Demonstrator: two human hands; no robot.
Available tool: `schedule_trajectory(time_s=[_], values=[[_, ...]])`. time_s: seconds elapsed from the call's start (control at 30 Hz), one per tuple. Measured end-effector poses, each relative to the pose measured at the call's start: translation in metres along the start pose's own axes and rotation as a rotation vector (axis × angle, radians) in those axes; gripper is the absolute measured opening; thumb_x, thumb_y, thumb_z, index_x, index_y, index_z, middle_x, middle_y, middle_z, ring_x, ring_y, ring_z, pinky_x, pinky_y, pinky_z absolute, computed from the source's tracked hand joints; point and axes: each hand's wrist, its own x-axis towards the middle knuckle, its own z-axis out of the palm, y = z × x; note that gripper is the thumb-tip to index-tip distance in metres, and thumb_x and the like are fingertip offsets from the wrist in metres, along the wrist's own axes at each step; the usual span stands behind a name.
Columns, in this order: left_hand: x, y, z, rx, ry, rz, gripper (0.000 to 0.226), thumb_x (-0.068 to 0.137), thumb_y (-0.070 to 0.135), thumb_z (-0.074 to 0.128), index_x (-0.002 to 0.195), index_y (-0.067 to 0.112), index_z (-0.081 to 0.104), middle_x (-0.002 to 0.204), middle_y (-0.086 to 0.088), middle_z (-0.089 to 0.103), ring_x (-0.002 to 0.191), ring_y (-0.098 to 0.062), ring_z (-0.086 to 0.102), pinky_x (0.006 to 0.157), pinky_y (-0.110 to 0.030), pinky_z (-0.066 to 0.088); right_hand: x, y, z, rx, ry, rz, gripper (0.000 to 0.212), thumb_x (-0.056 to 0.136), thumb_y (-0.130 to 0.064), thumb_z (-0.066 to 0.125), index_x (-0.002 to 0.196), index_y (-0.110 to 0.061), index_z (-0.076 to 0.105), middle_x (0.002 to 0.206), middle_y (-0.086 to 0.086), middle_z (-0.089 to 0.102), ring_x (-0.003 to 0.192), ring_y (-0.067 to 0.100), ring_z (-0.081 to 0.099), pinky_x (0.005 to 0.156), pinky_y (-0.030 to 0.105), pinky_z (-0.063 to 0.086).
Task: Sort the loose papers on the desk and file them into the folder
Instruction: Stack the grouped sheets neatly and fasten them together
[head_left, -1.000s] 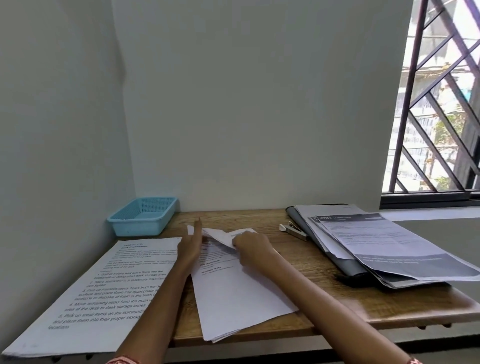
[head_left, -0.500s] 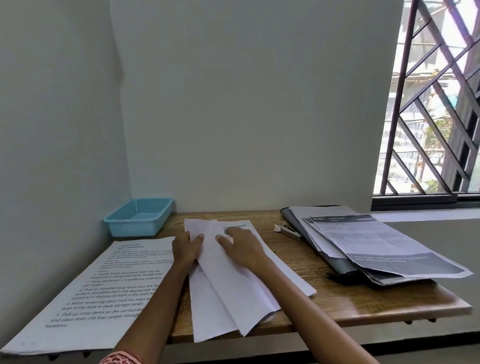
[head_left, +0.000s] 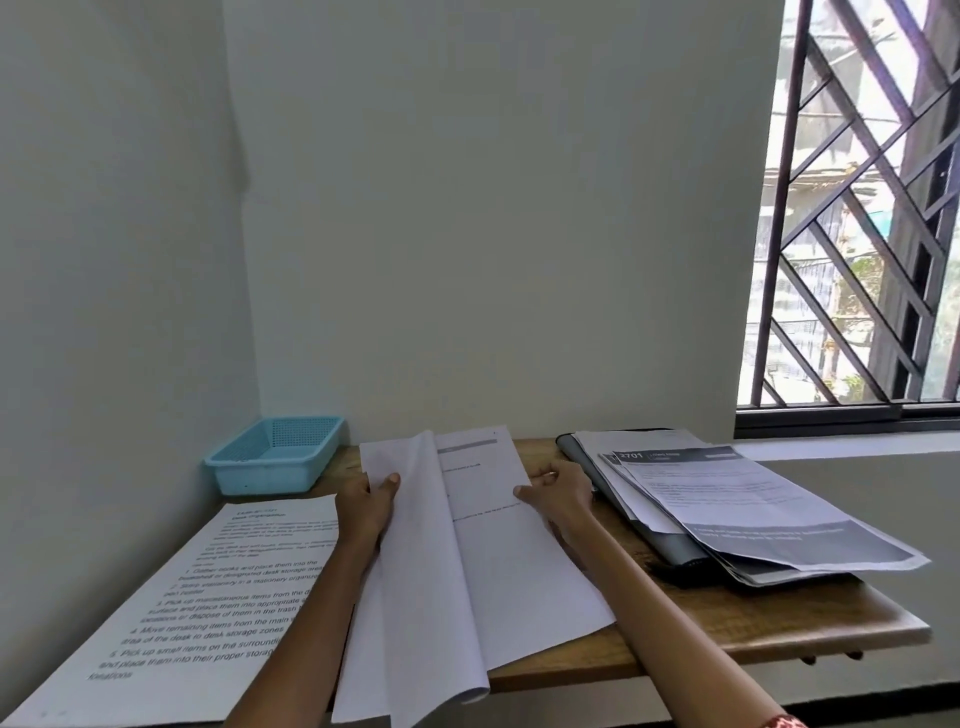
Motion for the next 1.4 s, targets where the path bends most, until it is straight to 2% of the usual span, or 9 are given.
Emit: schedule_trajectory(time_s=[0.17, 0.3, 0.4, 0.57, 0.7, 0.8, 0.93, 1.13, 1.4], values=[[0.002, -0.001, 0.001, 0.023, 0.009, 0.016, 0.010, 0.088, 0.001, 0.058, 0.090, 0.010, 0.060, 0.098, -0.004, 0.058, 0.096, -0.026, 0.058, 0.078, -0.025, 0.038, 0.003, -0.005, -0.007, 0.012, -0.015, -0.070, 0.029, 0.060, -0.003, 0.083, 0.058, -0.016, 0.058, 0.063, 0.001, 0.065, 0.062, 0.016, 0.063, 0.063, 0.030, 0.056], [-0.001, 0.000, 0.003, 0.086, 0.023, 0.063, 0.025, 0.090, 0.003, 0.057, 0.115, -0.002, 0.060, 0.104, -0.004, 0.058, 0.095, -0.019, 0.055, 0.081, -0.025, 0.038, -0.001, -0.005, -0.005, -0.156, 0.039, -0.236, 0.025, 0.070, -0.006, 0.072, 0.052, -0.019, 0.058, 0.056, -0.006, 0.059, 0.056, 0.009, 0.053, 0.056, 0.023, 0.042], [0.002, -0.001, 0.002, 0.095, 0.047, 0.082, 0.027, 0.090, 0.003, 0.057, 0.116, -0.004, 0.059, 0.108, -0.008, 0.061, 0.098, -0.021, 0.056, 0.084, -0.026, 0.040, -0.011, -0.010, 0.001, -0.378, 0.041, -0.417, 0.007, 0.080, -0.011, 0.062, 0.075, -0.013, 0.068, 0.079, -0.004, 0.063, 0.080, 0.010, 0.051, 0.064, 0.027, 0.037], [0.007, -0.005, 0.001, 0.103, 0.071, 0.075, 0.014, 0.088, 0.002, 0.059, 0.097, -0.007, 0.064, 0.091, -0.006, 0.059, 0.090, -0.025, 0.058, 0.078, -0.027, 0.040, -0.031, -0.030, 0.017, -0.320, -0.303, -0.561, 0.014, 0.083, -0.011, 0.058, 0.074, -0.019, 0.051, 0.073, -0.010, 0.058, 0.067, 0.006, 0.049, 0.064, 0.026, 0.036], [0.005, -0.003, 0.001, 0.141, 0.057, 0.075, 0.014, 0.089, 0.005, 0.058, 0.096, -0.005, 0.065, 0.089, -0.012, 0.062, 0.083, -0.021, 0.055, 0.075, -0.028, 0.040, -0.047, -0.053, 0.021, -0.349, -0.607, -0.614, 0.009, 0.088, -0.007, 0.054, 0.090, -0.012, 0.061, 0.086, -0.008, 0.060, 0.076, 0.000, 0.050, 0.070, 0.011, 0.035], [0.000, 0.002, 0.001, 0.151, 0.049, 0.082, 0.005, 0.090, 0.006, 0.057, 0.087, 0.006, 0.061, 0.084, -0.007, 0.060, 0.081, -0.019, 0.055, 0.072, -0.024, 0.038, -0.054, -0.067, 0.019, -0.431, -0.707, -0.567, 0.027, 0.094, -0.017, 0.055, 0.119, -0.008, 0.057, 0.123, 0.004, 0.059, 0.106, 0.011, 0.051, 0.081, 0.014, 0.033], [-0.001, 0.003, 0.001, 0.121, 0.048, 0.064, 0.010, 0.089, 0.004, 0.058, 0.094, 0.001, 0.066, 0.092, -0.003, 0.060, 0.088, -0.018, 0.055, 0.077, -0.025, 0.039, -0.043, -0.070, 0.004, -0.513, -0.567, -0.375, 0.086, 0.086, -0.030, 0.069, 0.151, -0.015, 0.014, 0.150, 0.011, 0.034, 0.136, 0.027, 0.035, 0.105, 0.032, 0.032], [-0.001, 0.002, 0.002, 0.163, 0.059, 0.053, 0.011, 0.090, 0.005, 0.057, 0.098, 0.002, 0.064, 0.091, 0.001, 0.055, 0.083, -0.014, 0.051, 0.077, -0.023, 0.036, -0.030, -0.060, -0.014, -0.685, -0.390, -0.319, 0.060, 0.084, 0.002, 0.047, 0.141, -0.008, 0.032, 0.129, 0.016, 0.052, 0.123, 0.031, 0.048, 0.095, 0.033, 0.043], [0.006, -0.006, -0.001, 0.014, 0.019, -0.052, 0.018, 0.088, 0.006, 0.056, 0.070, 0.007, 0.057, 0.069, -0.007, 0.061, 0.074, -0.026, 0.057, 0.063, -0.030, 0.045, -0.077, -0.097, 0.015, -0.520, -0.950, -0.272, 0.081, 0.095, -0.050, 0.046, 0.153, -0.019, -0.001, 0.159, 0.002, 0.016, 0.146, 0.019, 0.015, 0.119, 0.037, 0.011]])
